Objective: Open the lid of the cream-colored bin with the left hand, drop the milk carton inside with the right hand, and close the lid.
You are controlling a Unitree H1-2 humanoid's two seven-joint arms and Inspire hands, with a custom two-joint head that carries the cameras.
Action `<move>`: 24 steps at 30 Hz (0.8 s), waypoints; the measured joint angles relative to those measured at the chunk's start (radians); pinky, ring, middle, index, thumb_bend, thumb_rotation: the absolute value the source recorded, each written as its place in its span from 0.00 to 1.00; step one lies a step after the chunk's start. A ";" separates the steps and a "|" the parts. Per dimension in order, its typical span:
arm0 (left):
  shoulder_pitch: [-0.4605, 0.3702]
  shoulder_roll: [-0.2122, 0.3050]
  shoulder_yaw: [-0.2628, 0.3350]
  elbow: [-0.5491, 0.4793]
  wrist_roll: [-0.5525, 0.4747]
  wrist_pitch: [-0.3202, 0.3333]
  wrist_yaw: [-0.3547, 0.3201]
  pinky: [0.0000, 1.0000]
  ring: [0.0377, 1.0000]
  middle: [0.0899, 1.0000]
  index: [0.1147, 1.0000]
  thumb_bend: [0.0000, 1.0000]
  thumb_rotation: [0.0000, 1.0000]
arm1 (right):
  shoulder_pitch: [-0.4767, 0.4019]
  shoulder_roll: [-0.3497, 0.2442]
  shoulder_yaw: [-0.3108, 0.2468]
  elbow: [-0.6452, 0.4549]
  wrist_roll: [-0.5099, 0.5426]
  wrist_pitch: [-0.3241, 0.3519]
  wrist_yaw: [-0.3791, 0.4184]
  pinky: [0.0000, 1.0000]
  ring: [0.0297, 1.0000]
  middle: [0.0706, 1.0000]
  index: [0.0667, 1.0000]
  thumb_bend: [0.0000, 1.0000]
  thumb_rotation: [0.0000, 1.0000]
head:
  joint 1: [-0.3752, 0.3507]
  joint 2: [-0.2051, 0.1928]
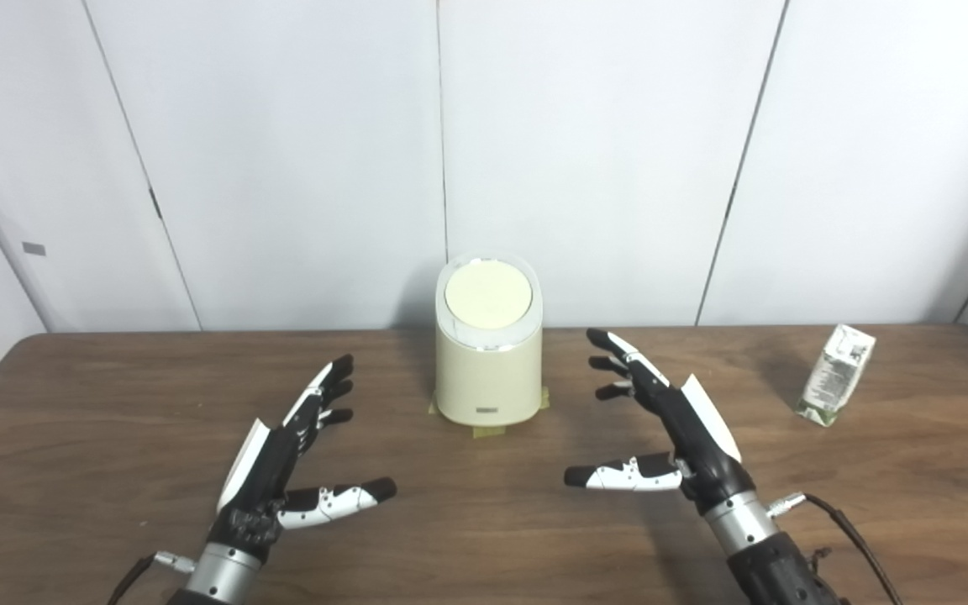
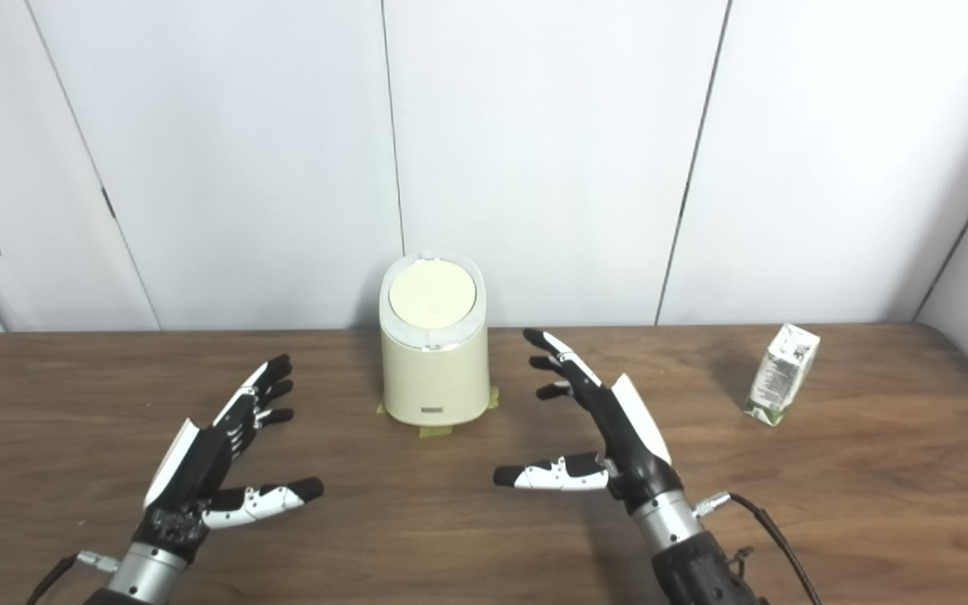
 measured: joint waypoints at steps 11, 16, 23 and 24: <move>0.000 0.000 0.000 0.000 -0.001 0.006 -0.003 0.84 0.93 0.97 1.00 0.93 0.28 | 0.000 0.000 0.000 0.000 0.001 0.014 0.002 0.70 0.84 0.92 0.92 0.87 0.25 | -0.002 -0.002; 0.000 -0.013 0.004 0.000 -0.013 0.017 0.004 0.84 0.90 0.93 0.98 0.90 0.31 | 0.000 0.000 0.000 0.003 0.001 0.014 0.002 0.71 0.84 0.92 0.92 0.87 0.24 | 0.011 -0.021; 0.002 -0.181 0.016 -0.025 0.047 0.082 0.148 0.91 0.97 0.98 1.00 0.91 0.41 | -0.001 0.008 0.003 0.031 0.000 0.012 -0.001 0.71 0.84 0.91 0.91 0.87 0.26 | 0.015 -0.055; -0.001 -0.196 0.009 -0.026 0.059 0.088 0.152 0.93 0.98 0.99 1.00 0.91 0.40 | -0.002 0.009 0.005 0.036 -0.002 0.011 -0.003 0.71 0.83 0.91 0.91 0.86 0.26 | 0.015 -0.057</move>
